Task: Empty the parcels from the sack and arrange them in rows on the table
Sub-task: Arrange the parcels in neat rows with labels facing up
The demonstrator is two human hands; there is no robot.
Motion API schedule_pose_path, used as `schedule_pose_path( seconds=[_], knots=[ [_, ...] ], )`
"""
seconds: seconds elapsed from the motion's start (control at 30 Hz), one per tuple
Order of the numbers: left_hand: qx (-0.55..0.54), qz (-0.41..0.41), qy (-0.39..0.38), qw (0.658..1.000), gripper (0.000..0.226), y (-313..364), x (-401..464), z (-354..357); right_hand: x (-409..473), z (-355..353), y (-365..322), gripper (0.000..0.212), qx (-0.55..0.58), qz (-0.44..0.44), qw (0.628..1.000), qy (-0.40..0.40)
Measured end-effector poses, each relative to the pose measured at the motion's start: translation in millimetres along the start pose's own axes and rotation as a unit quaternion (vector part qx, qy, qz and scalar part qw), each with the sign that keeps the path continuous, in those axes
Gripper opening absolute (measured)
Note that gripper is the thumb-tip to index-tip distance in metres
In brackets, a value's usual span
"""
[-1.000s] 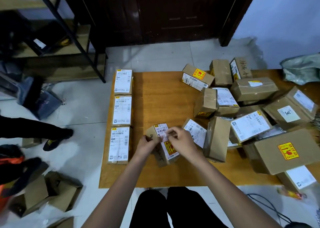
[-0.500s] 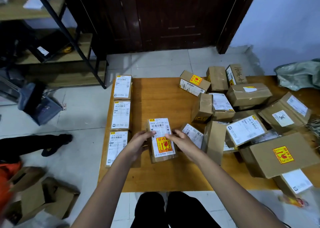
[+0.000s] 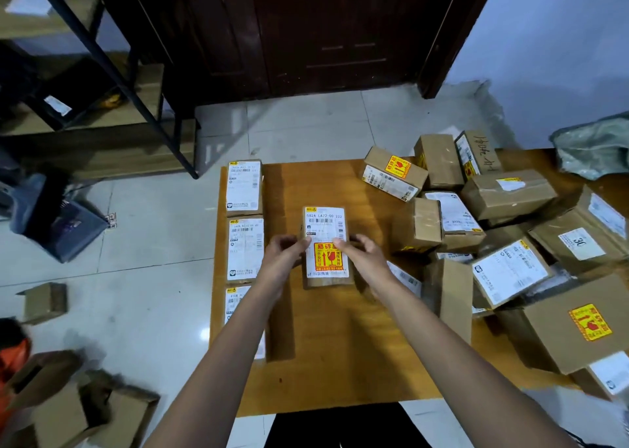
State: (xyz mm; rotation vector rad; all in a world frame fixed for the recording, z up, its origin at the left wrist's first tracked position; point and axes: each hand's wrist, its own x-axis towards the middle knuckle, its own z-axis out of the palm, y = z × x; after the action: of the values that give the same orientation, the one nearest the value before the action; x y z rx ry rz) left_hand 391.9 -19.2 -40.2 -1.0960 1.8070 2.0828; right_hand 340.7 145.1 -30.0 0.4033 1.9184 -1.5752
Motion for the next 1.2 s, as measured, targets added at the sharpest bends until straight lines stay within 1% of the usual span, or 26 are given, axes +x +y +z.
schedule_pose_path(
  seconds=[0.1, 0.17, 0.27, 0.33, 0.37, 0.47, 0.53, 0.63, 0.83, 0.97, 1.2],
  knots=[
    [0.057, 0.042, 0.05, 0.996, 0.038, 26, 18, -13, 20, 16, -19, 0.067, -0.009, 0.0, 1.0, 0.021],
    [0.081, 0.073, 0.099, 0.989, 0.037, 42, 31, -24, 35, 26, -32, 0.062, -0.012, -0.002, 0.999, 0.032],
    [0.11, 0.133, 0.169, 0.97, 0.035, 58, 58, -50, 63, 40, -49, 0.059, -0.033, -0.011, 0.998, 0.056],
    [0.155, 0.159, 0.21, 0.952, 0.035, 62, 81, -70, 84, 50, -59, 0.058, -0.046, -0.017, 0.996, 0.069],
    [0.177, 0.161, 0.227, 0.944, 0.036, 63, 89, -78, 90, 53, -62, 0.058, -0.053, -0.02, 0.996, 0.071],
    [0.231, 0.131, 0.261, 0.928, 0.043, 60, 123, -104, 119, 68, -72, 0.054, -0.08, -0.023, 0.994, 0.071],
    [0.253, 0.101, 0.26, 0.926, 0.049, 59, 139, -113, 134, 78, -78, 0.052, -0.094, -0.022, 0.992, 0.079],
    [0.271, 0.069, 0.232, 0.932, 0.053, 58, 152, -118, 149, 90, -81, 0.049, -0.126, -0.016, 0.988, 0.09],
    [0.251, 0.033, 0.197, 0.947, 0.049, 53, 166, -121, 166, 108, -83, 0.046, -0.155, -0.013, 0.984, 0.087],
    [0.226, 0.03, 0.185, 0.956, 0.04, 46, 164, -117, 164, 115, -81, 0.046, -0.175, -0.01, 0.982, 0.067],
    [0.23, 0.037, 0.171, 0.957, 0.039, 45, 163, -113, 164, 121, -69, 0.041, -0.182, -0.021, 0.982, 0.054]
  ],
)
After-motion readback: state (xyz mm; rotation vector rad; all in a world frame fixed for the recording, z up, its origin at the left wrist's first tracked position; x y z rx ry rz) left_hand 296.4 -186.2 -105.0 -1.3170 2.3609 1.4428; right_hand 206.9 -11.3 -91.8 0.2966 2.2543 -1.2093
